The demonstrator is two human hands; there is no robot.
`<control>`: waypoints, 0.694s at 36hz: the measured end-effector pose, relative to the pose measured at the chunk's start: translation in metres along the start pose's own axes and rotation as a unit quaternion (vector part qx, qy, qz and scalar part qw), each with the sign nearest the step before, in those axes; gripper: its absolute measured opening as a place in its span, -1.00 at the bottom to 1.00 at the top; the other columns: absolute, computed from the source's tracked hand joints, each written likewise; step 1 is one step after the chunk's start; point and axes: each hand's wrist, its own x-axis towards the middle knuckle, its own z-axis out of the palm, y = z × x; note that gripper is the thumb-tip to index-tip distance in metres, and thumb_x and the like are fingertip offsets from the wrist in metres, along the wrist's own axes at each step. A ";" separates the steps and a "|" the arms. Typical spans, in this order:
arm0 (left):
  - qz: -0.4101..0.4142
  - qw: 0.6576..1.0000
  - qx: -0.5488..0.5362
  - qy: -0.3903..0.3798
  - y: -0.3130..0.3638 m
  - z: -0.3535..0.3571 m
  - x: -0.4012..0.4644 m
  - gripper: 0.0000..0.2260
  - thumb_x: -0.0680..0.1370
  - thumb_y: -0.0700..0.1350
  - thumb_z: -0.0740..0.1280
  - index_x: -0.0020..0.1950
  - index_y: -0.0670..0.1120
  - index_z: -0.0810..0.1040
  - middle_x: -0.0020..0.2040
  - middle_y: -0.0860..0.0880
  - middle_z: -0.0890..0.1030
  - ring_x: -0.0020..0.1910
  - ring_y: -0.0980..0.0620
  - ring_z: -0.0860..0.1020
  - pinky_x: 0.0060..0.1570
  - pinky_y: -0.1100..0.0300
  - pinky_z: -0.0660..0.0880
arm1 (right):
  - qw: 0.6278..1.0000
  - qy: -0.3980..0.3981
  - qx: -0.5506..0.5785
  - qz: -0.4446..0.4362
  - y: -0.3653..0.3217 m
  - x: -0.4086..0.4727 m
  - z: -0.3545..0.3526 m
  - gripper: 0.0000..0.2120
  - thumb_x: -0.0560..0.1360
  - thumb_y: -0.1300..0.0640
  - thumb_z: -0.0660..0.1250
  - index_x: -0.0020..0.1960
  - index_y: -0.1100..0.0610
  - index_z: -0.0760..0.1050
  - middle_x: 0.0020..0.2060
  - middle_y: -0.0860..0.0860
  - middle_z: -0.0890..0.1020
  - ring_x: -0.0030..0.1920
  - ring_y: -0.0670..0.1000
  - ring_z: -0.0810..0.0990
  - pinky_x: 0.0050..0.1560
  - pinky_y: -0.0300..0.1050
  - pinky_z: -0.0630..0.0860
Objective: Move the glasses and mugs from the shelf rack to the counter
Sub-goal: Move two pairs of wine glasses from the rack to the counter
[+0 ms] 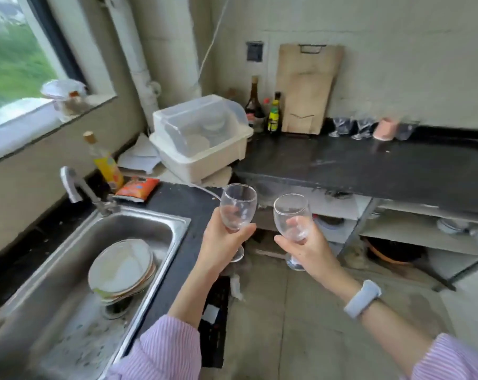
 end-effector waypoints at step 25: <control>0.038 0.964 0.050 -0.257 0.042 0.318 0.346 -0.62 0.39 -0.04 0.45 0.14 0.00 0.42 0.03 -0.01 0.58 -0.03 0.00 0.59 0.04 0.06 0.53 | 0.964 0.252 0.000 0.081 0.090 0.264 -0.259 -0.63 0.43 0.15 0.40 0.16 0.14 0.34 -0.12 0.07 0.53 -0.24 -0.04 0.50 -0.36 -0.33 0.46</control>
